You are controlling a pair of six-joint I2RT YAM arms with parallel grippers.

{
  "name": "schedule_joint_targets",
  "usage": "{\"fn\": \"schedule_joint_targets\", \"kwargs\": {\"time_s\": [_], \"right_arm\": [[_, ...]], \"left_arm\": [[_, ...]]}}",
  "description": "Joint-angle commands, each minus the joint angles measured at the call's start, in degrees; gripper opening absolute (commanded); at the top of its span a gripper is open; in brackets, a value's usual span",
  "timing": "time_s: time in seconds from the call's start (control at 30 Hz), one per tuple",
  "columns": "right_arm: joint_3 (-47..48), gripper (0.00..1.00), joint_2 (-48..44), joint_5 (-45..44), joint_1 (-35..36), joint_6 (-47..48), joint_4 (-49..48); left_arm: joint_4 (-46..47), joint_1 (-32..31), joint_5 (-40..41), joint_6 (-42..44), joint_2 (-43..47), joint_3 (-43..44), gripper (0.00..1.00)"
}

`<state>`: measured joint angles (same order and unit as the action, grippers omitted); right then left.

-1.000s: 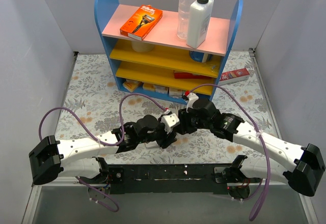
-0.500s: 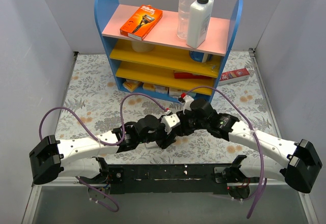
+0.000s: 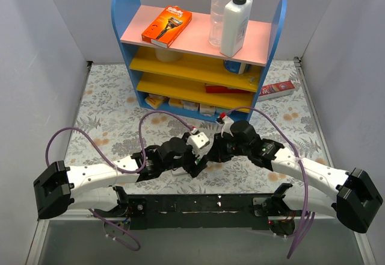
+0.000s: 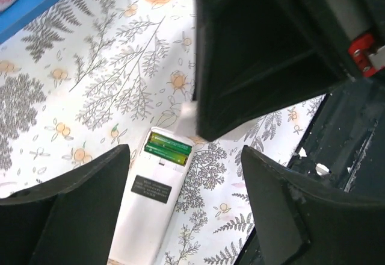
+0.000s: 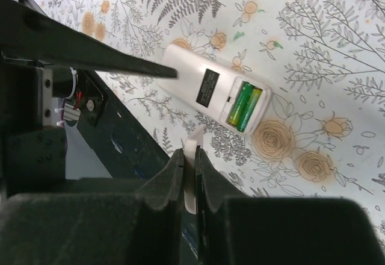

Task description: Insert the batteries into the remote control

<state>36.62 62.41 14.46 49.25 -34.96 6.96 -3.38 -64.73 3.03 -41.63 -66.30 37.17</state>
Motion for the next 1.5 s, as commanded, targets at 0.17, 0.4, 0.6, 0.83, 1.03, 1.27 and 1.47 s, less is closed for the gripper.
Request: {"fn": "schedule_joint_targets", "kwargs": {"time_s": [0.17, 0.4, 0.6, 0.83, 1.03, 1.27, 1.47], "right_arm": [[-12.4, 0.01, -5.0, 2.7, -3.5, -6.1, -23.5], [-22.7, 0.01, -0.1, 3.1, -4.9, -14.2, -46.5], [-29.0, 0.01, 7.8, 2.0, -4.9, -21.1, -66.9], [-30.4, 0.01, 20.2, 2.8, -4.9, -27.1, -84.7], [-29.9, 0.01, 29.6, 3.7, -4.9, -30.3, -95.7], [-30.6, 0.01, 35.0, 2.7, -4.9, -31.4, -101.3], [-31.0, 0.01, 39.6, 3.2, -4.9, -34.6, -109.2]], "left_arm": [[0.3, 0.0, 16.4, -17.9, 14.5, -8.5, 0.89], [-6.5, 1.3, 23.6, -38.2, 23.8, -15.4, 0.93], [-8.8, 3.5, 24.3, -51.9, 28.1, -21.2, 0.84], [-9.1, 9.9, 18.5, -55.0, 25.4, -22.3, 0.72], [-7.1, 14.0, 12.8, -54.7, 21.4, -22.4, 0.67], [-5.8, 15.2, 8.3, -54.7, 17.7, -22.4, 0.61], [-5.2, 15.5, 6.5, -54.5, 15.9, -22.1, 0.57]]}}
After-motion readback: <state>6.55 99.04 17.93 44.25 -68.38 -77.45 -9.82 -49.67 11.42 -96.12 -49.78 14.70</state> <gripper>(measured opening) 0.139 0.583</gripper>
